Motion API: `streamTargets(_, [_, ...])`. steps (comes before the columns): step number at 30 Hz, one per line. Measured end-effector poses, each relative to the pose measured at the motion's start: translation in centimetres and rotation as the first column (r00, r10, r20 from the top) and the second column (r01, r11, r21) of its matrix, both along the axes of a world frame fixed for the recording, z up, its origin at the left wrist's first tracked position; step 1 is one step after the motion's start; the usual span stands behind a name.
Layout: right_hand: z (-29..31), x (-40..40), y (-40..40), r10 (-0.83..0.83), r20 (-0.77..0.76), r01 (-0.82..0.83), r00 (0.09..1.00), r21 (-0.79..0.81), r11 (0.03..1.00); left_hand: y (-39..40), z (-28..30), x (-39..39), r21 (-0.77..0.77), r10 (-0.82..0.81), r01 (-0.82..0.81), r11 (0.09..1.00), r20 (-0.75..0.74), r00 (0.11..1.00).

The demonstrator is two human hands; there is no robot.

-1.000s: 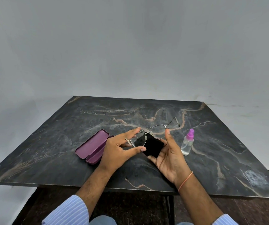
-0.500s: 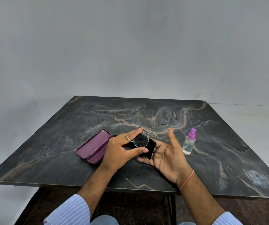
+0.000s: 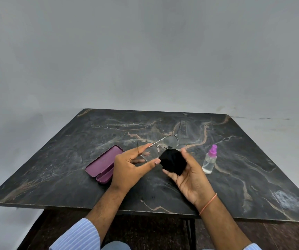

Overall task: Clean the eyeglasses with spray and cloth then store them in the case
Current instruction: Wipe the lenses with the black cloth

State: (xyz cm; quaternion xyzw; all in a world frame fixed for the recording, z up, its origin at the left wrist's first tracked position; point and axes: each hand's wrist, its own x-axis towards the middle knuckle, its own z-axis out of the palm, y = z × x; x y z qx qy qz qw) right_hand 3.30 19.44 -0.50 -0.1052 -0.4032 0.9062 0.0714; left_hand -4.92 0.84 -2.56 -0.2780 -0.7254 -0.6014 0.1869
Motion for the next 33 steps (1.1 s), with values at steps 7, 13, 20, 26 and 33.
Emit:
streamTargets(7, [-1.4,0.3,-0.3,-0.360,-0.189,0.407,0.913,0.392,0.825,0.3,-0.2,0.0,-0.091,0.079,-0.091,0.992,-0.134,0.988])
streamTargets(13, [-1.9,-0.6,0.0,-0.414,-0.447,0.578,0.793,0.767,0.278,0.4,-0.6,-0.1,-0.273,0.025,-0.091,0.958,-0.237,0.971])
streamTargets(20, [-2.7,-1.1,-0.7,-0.129,-0.467,0.450,0.875,0.882,-0.139,0.6,-1.3,-0.7,-0.389,-0.043,-0.074,0.918,-0.284,0.958])
streamTargets(26, [-2.6,-0.3,-1.1,0.004,-0.469,0.469,0.883,0.882,-0.048,0.4,-1.4,-0.9,-0.399,-0.102,-0.030,0.916,-0.303,0.947])
streamTargets(33, [-2.6,-0.7,-0.9,-0.135,-0.481,0.464,0.866,0.874,-0.143,0.5,-1.9,-1.1,-0.372,-0.057,-0.057,0.926,-0.289,0.956])
